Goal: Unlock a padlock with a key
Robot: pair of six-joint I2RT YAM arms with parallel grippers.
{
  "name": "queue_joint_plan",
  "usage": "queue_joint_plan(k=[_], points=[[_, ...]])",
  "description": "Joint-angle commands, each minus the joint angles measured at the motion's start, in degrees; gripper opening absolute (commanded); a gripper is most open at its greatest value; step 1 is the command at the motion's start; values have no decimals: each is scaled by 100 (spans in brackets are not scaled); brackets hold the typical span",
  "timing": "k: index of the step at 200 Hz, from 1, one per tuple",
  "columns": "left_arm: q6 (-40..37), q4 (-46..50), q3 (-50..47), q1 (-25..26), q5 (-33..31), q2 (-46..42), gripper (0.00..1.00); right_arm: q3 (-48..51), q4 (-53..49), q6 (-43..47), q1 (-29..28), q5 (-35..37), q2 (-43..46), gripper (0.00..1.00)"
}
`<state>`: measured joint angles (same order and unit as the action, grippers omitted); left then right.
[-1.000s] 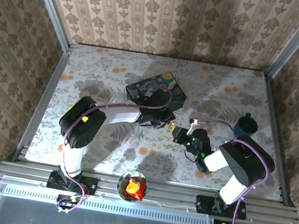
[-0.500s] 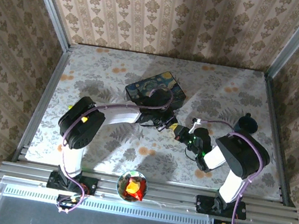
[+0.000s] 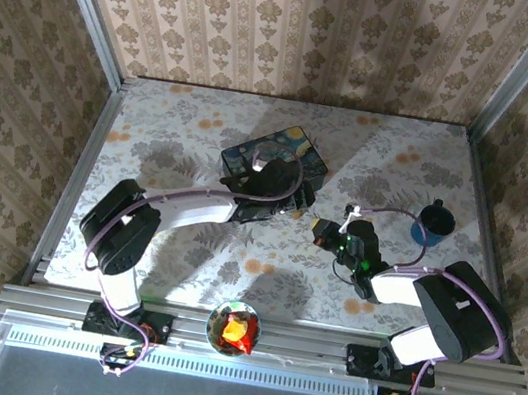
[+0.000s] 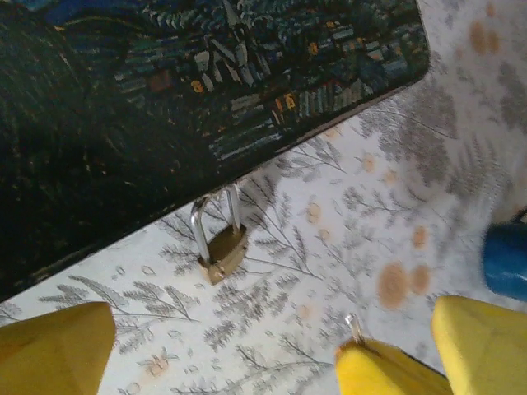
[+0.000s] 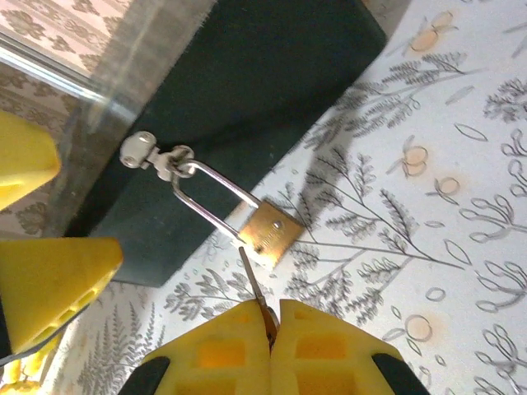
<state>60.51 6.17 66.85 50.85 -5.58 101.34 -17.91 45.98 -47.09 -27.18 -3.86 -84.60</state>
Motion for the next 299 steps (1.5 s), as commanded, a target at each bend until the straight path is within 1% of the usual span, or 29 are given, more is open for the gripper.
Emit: queue_joint_plan(k=[1,27,31,49,74,96,106,124,144,158,166,191,196,208,215,236,253,262,293,296,299], points=[[-730,113,329,239,-1221,447,100,101,-447,7,76,18,231,0],[-662,644,909,353,-1666,1022,100,112,-828,96,142,-21,451,0],[-633,733,985,355,-1740,1106,100,100,-897,117,158,-27,643,0],[-455,1093,1278,335,-2147,1454,100,106,-1187,198,225,-53,912,0],[-400,1446,1677,282,-2608,1897,95,147,-1519,279,323,-100,1257,0],[-266,1885,1978,131,-2758,2175,93,189,-1727,330,396,-134,1533,0],[-307,1863,1969,71,-2773,2214,91,213,-1816,347,428,-124,1648,0],[-393,1875,2002,21,-2743,2270,83,269,-1882,367,472,-106,1785,0],[-394,1934,2053,34,-2584,2366,82,319,-1882,368,519,-108,1841,0],[-357,2014,2099,64,-2494,2444,81,323,-1837,368,537,-139,1824,0],[-342,2051,2126,81,-2471,2490,77,322,-1795,374,545,-179,1800,0],[-353,2133,2209,64,-2372,2618,72,297,-1674,431,582,-339,1701,0],[-371,2127,2224,65,-2364,2627,69,290,-1652,437,590,-387,1675,0],[-418,2097,2211,62,-2368,2628,67,280,-1594,492,607,-506,1617,0],[-462,2058,2208,64,-2360,2632,64,266,-1555,531,613,-572,1575,0],[-522,2075,2300,58,-2312,2709,63,251,-1377,612,630,-765,1444,0],[-549,2098,2352,60,-2255,2783,68,227,-1278,639,643,-887,1299,0],[-533,2124,2381,63,-2245,2814,69,209,-1246,648,644,-915,1231,0],[-412,2248,2411,67,-2340,2865,62,192,-1048,657,652,-1029,1025,0],[-395,2262,2412,73,-2355,2865,61,185,-1039,657,660,-1037,1007,0],[-380,2279,2407,66,-2362,2865,57,179,-1038,664,661,-1044,987,0]])
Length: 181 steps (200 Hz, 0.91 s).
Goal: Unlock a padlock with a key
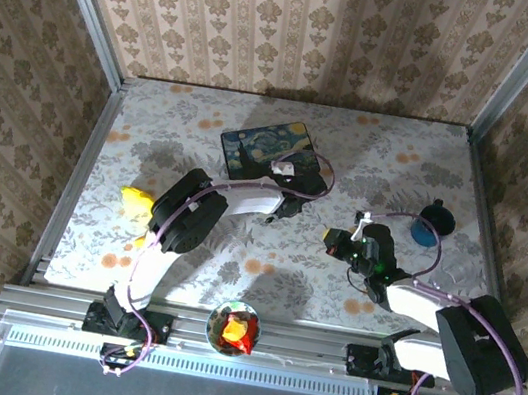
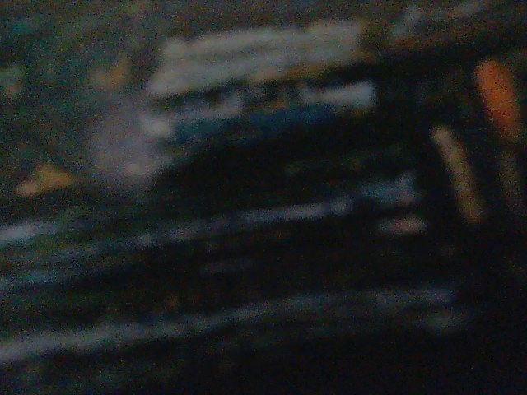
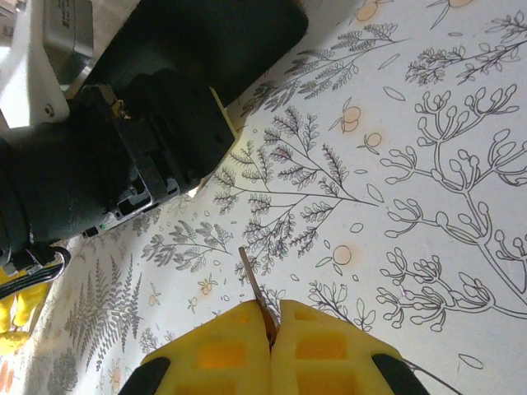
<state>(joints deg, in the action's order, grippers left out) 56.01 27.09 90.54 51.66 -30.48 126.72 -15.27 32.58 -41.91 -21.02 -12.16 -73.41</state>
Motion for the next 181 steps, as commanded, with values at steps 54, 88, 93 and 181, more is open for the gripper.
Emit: queue_joint_plan(k=[54,88,93,181], points=[[207,270,-126,65,208,140,50,-151,407,218,132,-444,-392,0],[298,337,-254,112,201,20,54,-171,490,184,148,-494,-480,0],[335,372,-271,112,177,7,54,-174,511,175,148,-500,-490,0],[486,437,-595,181,121,-325,48,-162,565,69,150,-449,-490,0]])
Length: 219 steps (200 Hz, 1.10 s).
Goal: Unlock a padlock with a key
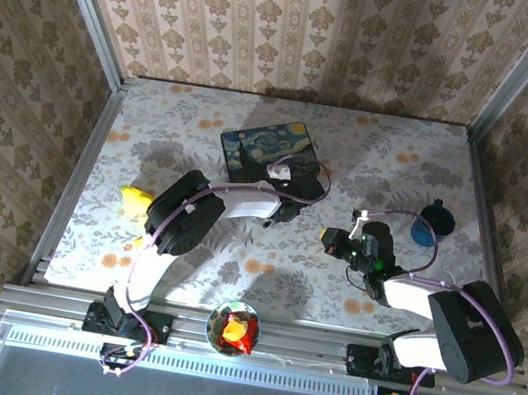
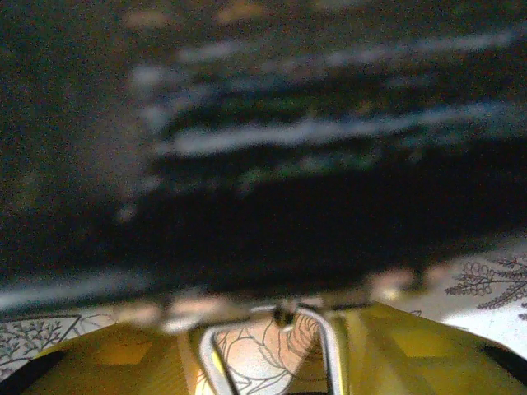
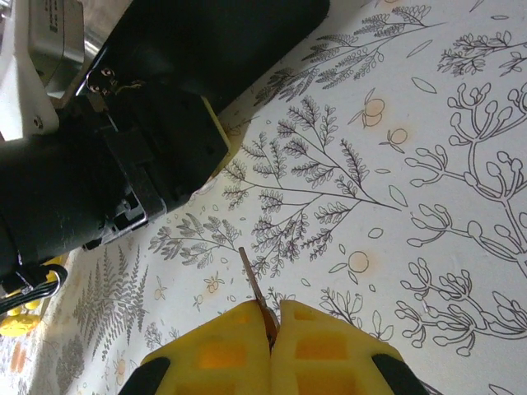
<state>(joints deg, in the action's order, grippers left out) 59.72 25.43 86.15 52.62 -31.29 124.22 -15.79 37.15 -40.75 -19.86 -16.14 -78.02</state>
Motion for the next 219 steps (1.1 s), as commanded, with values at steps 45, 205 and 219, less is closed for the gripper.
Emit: queue_joint_plan(k=[45,205,219], points=[[111,612,-131,113,219,-56,42,-92,95,-82,35,2,-38,0],[356,-991,-833,-178,2724,-1007,0,395,1544,498,-601,172,-524,0],[537,-1084,-888,-233,2981,-1133,0,430,1775,499,-662,309,-612,0]])
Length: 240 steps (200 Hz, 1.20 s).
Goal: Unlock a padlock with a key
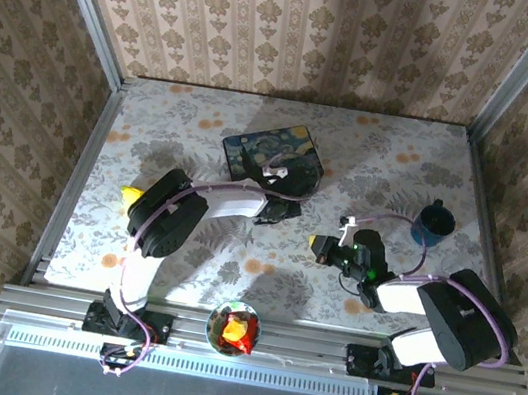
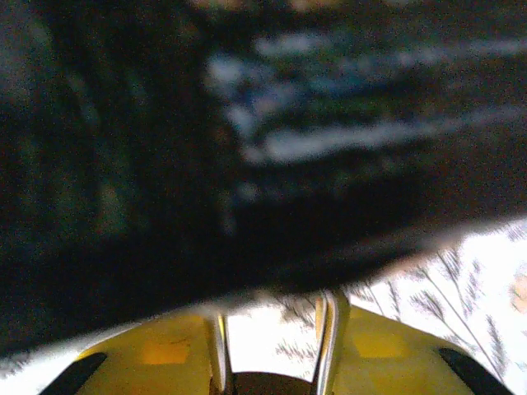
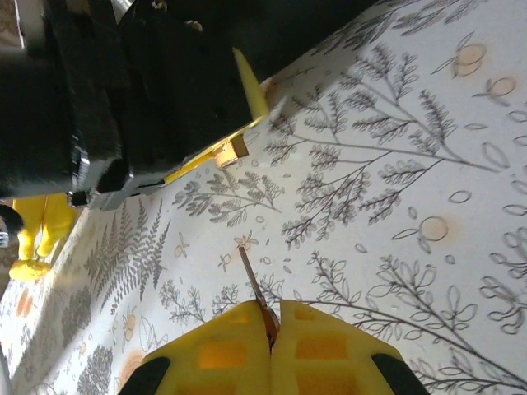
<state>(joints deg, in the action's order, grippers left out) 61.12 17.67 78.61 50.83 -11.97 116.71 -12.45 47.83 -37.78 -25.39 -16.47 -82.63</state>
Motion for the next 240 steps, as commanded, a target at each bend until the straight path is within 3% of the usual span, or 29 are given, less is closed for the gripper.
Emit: queue_joint_plan(k=[1,84,179,240], points=[[412,-317,-139,-59,1061,-392,0,99,721,201,-113,353,-158,0],[1488,-1192,-568,-187,1923,-614,0,-147,1370,122,-535,1060,-906,0],[1623,-1389,-655,-206,2064,-545,0,-513,2405,-367,-669,1240,-2027,0],[1663,-1442,-688,-208,2111,-495,0,-556,2564,-457,-661,1323,-2141,0]])
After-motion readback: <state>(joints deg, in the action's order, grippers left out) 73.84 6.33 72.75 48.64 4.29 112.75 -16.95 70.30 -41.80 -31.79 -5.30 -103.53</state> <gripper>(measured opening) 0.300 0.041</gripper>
